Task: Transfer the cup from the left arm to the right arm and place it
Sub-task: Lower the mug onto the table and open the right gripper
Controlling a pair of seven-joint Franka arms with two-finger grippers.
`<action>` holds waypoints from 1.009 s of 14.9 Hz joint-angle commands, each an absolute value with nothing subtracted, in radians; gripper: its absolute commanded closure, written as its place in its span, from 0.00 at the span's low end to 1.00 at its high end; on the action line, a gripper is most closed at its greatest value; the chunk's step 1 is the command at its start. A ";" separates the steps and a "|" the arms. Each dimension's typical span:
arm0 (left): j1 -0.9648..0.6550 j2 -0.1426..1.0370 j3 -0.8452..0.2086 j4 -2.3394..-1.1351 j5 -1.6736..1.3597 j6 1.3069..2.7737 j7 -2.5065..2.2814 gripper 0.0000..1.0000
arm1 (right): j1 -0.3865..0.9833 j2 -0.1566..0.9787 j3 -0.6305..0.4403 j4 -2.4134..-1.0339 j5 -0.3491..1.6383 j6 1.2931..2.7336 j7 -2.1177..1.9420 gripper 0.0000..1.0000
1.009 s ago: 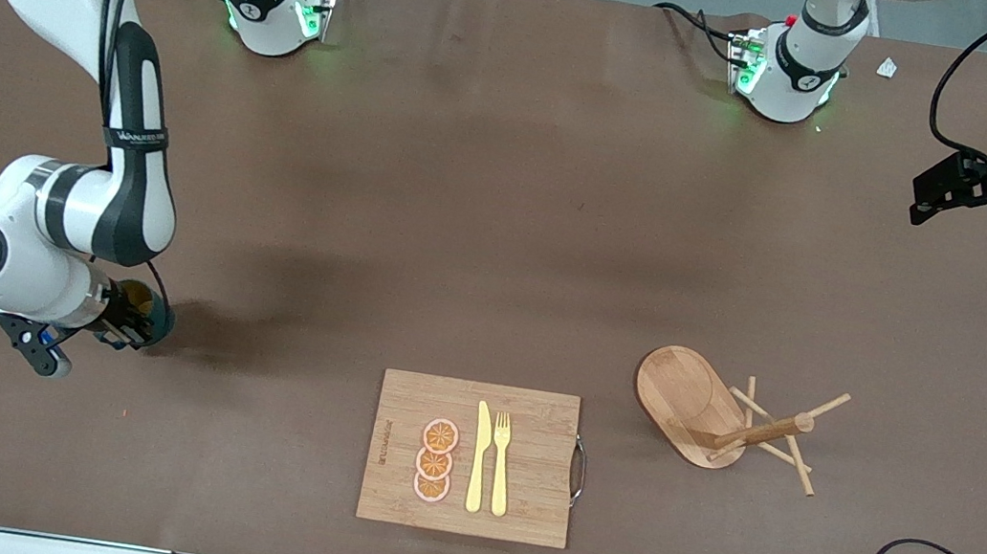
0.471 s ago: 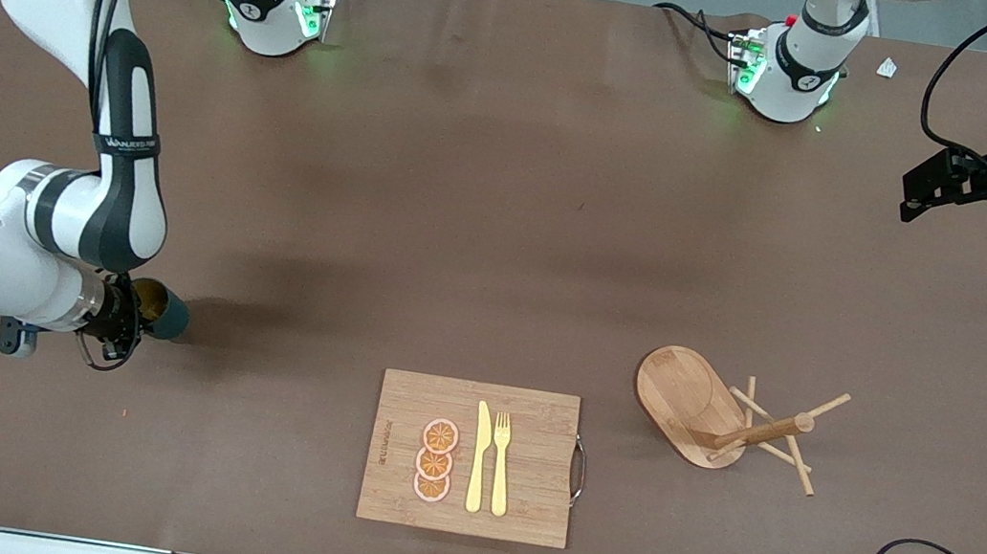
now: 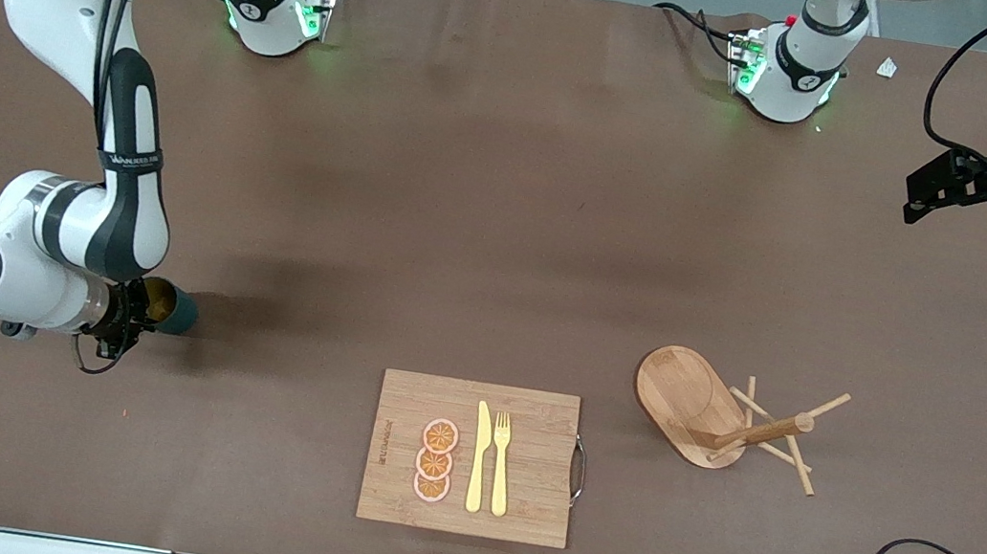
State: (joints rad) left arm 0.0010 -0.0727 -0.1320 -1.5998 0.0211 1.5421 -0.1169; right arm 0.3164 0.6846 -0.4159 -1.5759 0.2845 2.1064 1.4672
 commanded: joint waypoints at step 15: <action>0.012 -0.078 -0.120 -1.586 0.017 1.552 -0.104 0.00 | 0.112 0.528 -0.345 -1.190 0.336 1.470 0.200 0.00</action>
State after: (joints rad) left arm 0.0060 -0.0728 -0.1212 -1.5914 0.0211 1.5469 -0.1166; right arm 0.1287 0.6028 -0.3551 -1.1698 0.3265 1.5175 0.5352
